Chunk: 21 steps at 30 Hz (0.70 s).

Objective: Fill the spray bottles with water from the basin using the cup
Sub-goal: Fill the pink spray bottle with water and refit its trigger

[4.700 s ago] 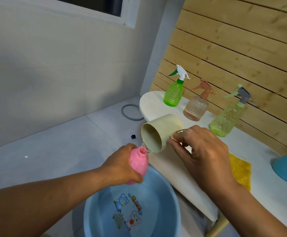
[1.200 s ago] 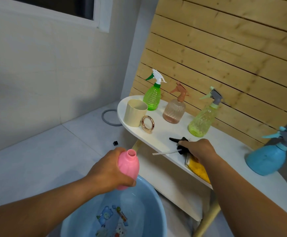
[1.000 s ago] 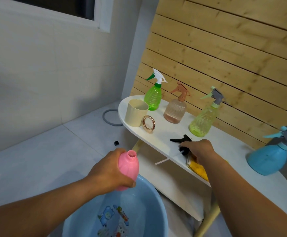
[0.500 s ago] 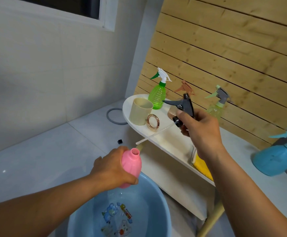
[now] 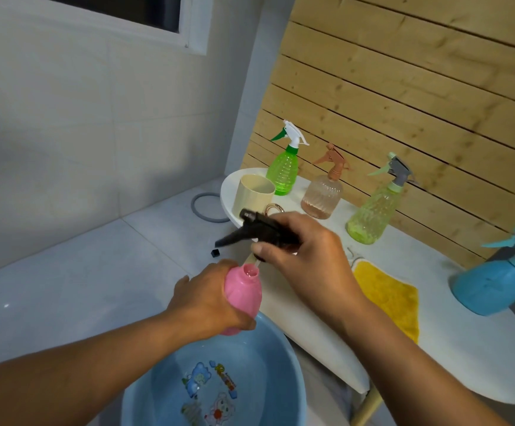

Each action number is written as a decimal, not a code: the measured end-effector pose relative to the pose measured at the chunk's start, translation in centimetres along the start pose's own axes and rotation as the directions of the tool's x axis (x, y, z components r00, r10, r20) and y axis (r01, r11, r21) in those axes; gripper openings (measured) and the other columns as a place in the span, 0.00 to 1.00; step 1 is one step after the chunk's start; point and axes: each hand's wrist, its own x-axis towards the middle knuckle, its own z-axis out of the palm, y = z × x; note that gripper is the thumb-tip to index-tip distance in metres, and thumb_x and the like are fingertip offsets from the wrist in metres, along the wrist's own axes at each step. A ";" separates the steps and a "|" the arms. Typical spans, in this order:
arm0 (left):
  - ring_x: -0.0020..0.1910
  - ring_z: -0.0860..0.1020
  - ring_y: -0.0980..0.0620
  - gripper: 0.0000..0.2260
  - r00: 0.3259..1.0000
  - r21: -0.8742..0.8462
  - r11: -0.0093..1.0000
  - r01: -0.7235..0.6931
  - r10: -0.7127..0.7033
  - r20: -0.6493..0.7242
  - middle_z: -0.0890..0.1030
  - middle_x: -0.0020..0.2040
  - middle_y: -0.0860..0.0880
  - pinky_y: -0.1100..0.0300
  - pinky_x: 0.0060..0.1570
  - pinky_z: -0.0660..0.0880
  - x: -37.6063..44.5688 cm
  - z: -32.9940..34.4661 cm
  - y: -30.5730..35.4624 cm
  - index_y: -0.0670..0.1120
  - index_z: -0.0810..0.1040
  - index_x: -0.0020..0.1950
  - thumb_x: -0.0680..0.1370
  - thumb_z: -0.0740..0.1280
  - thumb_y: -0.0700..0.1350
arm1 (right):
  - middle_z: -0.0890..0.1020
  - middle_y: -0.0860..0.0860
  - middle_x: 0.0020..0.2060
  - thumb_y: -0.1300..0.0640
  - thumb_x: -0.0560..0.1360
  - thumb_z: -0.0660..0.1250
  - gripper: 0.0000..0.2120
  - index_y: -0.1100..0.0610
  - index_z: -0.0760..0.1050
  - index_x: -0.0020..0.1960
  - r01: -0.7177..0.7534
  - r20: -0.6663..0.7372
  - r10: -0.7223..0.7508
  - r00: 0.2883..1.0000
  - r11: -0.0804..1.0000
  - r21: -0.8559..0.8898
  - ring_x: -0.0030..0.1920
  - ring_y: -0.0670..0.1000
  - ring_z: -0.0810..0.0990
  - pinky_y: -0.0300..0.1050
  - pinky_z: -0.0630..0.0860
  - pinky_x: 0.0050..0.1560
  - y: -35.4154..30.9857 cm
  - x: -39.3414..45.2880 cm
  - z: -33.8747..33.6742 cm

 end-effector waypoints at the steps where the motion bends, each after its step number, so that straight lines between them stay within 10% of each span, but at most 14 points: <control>1: 0.54 0.77 0.56 0.42 1.000 0.001 1.000 -0.011 0.011 -0.002 0.75 0.55 0.63 0.45 0.65 0.75 0.0 0.1 0.1 0.67 0.67 0.65 0.55 0.81 0.67 | 0.83 0.43 0.46 0.53 0.71 0.79 0.14 0.48 0.82 0.55 -0.005 0.040 0.005 0.999 1.000 0.001 0.47 0.41 0.80 0.30 0.74 0.47 0.3 -0.3 0.3; 21: 0.57 0.79 0.52 0.44 0.992 -0.167 0.986 0.025 -0.004 0.127 0.79 0.57 0.59 0.51 0.51 0.84 -0.2 0.7 -0.2 0.67 0.70 0.63 0.51 0.84 0.63 | 0.86 0.46 0.46 0.56 0.73 0.77 0.11 0.48 0.83 0.54 -0.020 0.457 0.007 0.889 0.999 0.025 0.50 0.48 0.82 0.55 0.79 0.56 2.3 0.6 -0.6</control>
